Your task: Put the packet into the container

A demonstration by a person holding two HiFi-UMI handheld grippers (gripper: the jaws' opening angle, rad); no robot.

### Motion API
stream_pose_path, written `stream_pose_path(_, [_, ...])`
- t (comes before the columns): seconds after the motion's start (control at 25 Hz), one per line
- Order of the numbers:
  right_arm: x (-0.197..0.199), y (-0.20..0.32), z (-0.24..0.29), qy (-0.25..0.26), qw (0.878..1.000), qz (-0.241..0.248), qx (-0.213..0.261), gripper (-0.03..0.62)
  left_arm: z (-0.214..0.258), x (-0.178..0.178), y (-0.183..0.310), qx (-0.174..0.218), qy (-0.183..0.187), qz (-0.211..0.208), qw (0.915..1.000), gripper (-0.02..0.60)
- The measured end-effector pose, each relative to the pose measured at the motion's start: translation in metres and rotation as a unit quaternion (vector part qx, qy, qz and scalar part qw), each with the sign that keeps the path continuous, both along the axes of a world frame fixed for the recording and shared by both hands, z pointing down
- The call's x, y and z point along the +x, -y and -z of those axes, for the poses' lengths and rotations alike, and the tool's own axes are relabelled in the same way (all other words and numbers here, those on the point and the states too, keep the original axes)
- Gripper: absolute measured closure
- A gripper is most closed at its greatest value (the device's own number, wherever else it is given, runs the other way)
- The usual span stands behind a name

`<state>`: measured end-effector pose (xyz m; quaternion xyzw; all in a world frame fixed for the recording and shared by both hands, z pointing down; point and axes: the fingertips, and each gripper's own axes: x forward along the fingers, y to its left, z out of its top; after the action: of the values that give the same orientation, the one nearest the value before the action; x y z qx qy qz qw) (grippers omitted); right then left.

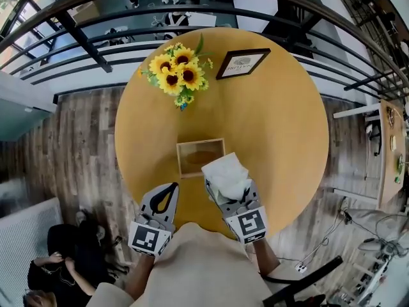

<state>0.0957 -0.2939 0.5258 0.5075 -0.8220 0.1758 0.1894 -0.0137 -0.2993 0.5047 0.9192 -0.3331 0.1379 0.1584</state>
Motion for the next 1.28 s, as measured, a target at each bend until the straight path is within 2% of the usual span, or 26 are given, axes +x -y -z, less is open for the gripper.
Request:
stream_pose_path(0.16, [0.0, 0.012, -0.014, -0.086, 0.995, 0.057, -0.002, 0.287, -0.005, -0.002, 0.002, -0.006, -0.004, 0.008, 0.9999, 0.577])
stream_pose_path(0.28, [-0.003, 0.02, -0.023, -0.179, 0.977, 0.115, 0.012, 0.287, -0.007, -0.002, 0.003, -0.008, -0.008, 0.012, 0.9999, 0.577])
stream_pose_path(0.4, [-0.008, 0.024, -0.034, -0.286, 0.939, 0.189, 0.033, 0.287, -0.007, -0.002, 0.003, -0.007, -0.01, 0.014, 0.9998, 0.577])
stream_pose_path(0.56, [-0.016, 0.028, -0.047, -0.404, 0.87, 0.276, 0.062, 0.287, -0.01, -0.006, 0.004, -0.009, -0.009, 0.022, 0.9997, 0.577])
stream_pose_path(0.68, [-0.018, 0.028, -0.059, -0.465, 0.818, 0.33, 0.07, 0.287, -0.01, -0.01, 0.003, -0.008, -0.011, 0.03, 0.9994, 0.577])
stream_pose_path(0.72, [-0.019, 0.029, -0.063, -0.475, 0.806, 0.346, 0.068, 0.287, -0.011, -0.012, 0.002, -0.009, -0.012, 0.033, 0.9993, 0.577])
stream_pose_path(0.76, [-0.02, 0.029, -0.067, -0.478, 0.799, 0.359, 0.062, 0.287, -0.013, -0.014, 0.001, -0.011, -0.014, 0.036, 0.9992, 0.577])
stream_pose_path(0.8, [-0.021, 0.029, -0.071, -0.473, 0.797, 0.372, 0.054, 0.287, -0.014, -0.015, 0.0, -0.012, -0.017, 0.04, 0.999, 0.577])
stream_pose_path(0.96, [-0.027, 0.034, -0.081, -0.435, 0.804, 0.405, 0.017, 0.287, -0.012, -0.018, -0.001, -0.009, -0.016, 0.046, 0.9988, 0.577])
stream_pose_path(1.2, [-0.031, 0.039, -0.102, -0.408, 0.794, 0.449, -0.048, 0.287, -0.011, -0.03, -0.004, -0.011, -0.023, 0.066, 0.9975, 0.577])
stream_pose_path(1.28, [-0.03, 0.039, -0.112, -0.402, 0.788, 0.461, -0.074, 0.287, -0.009, -0.033, -0.002, -0.012, -0.037, 0.08, 0.996, 0.577])
